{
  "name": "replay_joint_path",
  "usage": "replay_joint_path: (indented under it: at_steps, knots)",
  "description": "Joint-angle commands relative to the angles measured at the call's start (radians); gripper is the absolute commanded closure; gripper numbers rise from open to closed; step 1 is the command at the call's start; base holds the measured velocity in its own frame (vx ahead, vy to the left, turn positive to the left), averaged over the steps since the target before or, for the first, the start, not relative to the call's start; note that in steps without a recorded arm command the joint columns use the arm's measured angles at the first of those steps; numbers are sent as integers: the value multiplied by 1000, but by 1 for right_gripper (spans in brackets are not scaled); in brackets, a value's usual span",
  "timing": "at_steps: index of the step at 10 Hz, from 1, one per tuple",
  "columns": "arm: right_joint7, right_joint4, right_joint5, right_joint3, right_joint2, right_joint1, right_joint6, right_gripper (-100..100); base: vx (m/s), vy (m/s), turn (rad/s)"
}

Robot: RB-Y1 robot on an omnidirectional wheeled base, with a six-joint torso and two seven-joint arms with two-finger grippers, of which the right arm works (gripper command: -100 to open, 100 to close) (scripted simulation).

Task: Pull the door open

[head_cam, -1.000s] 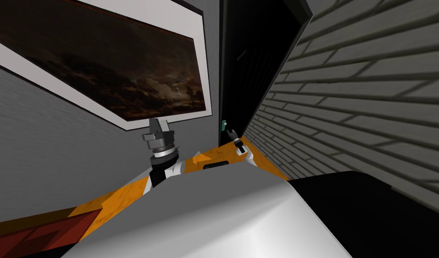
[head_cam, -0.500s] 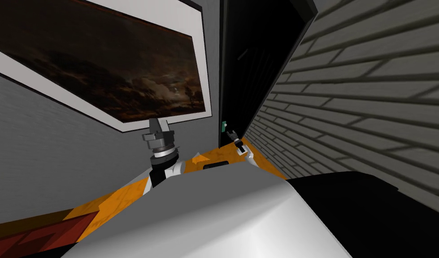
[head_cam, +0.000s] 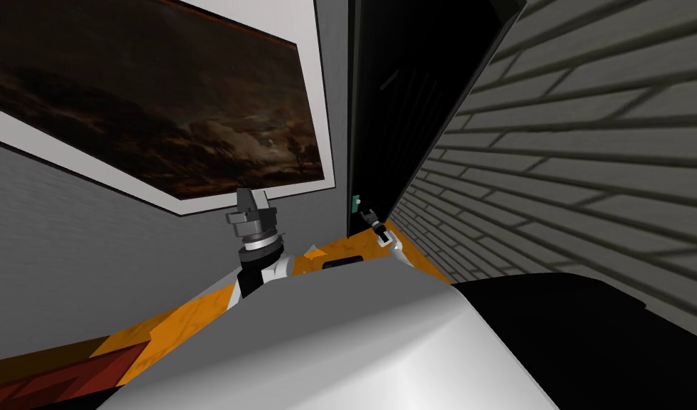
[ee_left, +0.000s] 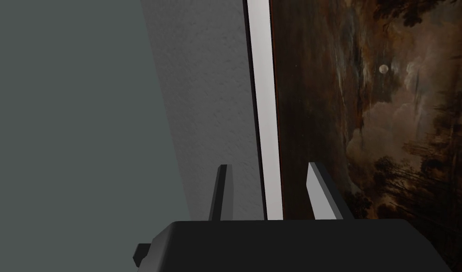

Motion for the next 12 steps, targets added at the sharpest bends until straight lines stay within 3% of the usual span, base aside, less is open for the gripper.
replay_joint_path:
  at_steps: [1, 3, 5, 12]
  knots:
    - [17, 28, 12, -3, -7, -15, 1, -100, 62, -31, 12]
    - [24, 36, 16, -5, -5, -15, -3, -100, 37, -14, 9]
    - [69, 65, 8, -66, 23, -42, 18, -100, 45, -27, 379]
    - [161, 125, -10, -201, 87, -102, 65, -100, 44, -42, 205]
